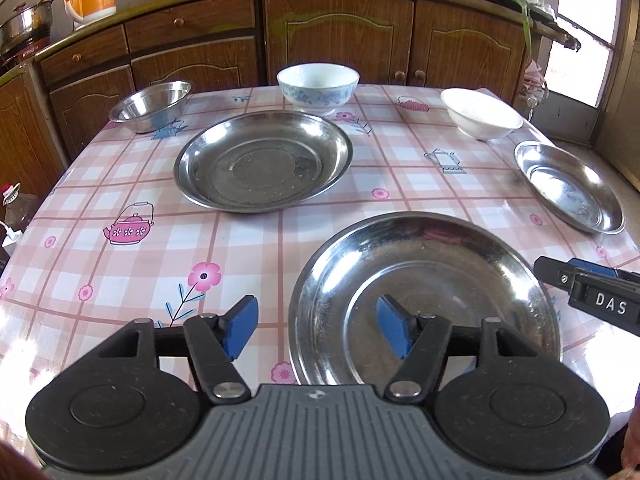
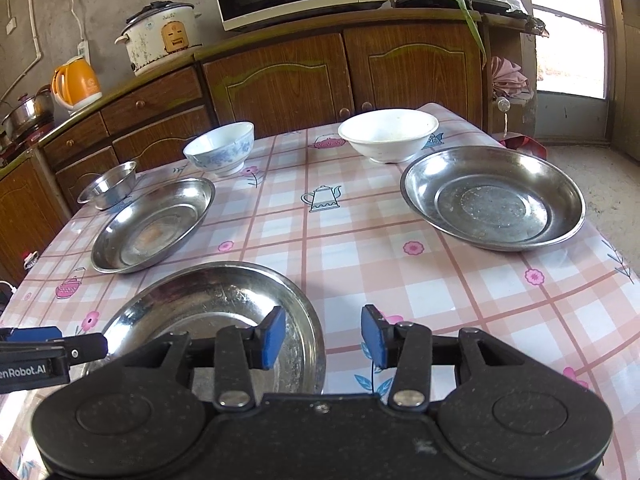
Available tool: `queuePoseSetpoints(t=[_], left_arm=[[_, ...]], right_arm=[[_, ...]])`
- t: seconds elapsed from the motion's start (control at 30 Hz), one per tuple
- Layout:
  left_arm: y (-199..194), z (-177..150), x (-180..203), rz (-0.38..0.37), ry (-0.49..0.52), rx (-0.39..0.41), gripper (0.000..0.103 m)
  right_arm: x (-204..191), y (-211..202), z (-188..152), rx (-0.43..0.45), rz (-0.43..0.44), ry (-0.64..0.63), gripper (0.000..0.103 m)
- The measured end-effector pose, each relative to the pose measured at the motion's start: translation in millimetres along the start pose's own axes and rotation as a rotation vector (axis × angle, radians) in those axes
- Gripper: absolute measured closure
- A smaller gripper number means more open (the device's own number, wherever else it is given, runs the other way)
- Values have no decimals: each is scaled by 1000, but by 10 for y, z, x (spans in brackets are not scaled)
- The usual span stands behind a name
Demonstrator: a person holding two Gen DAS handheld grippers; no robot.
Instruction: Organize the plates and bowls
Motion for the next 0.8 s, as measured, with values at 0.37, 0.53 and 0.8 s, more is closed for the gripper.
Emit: queuePoseSetpoints(t=[0.37,0.53,0.8], left_arm=[[-108,68,132,-28,15,31,31],[-161,105,223,-46,28,45,30],[-189,167,362,-75,37,56,29]], right_arm=[[105,-164,56,33,-9,19,42],[157,-222,90,42,-11,37,41],[217,-359,235,82,-19,36,39]])
Point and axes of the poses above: each gripper's, at about its wrist camera, not at the fingertips, and y roughly the way its jaws point, x to its right, z to its top, the point moved 4 cm from there along y, roughly the way its jaws point, and after that the axes turned 4 degrees about x, right-handed, at the moved point
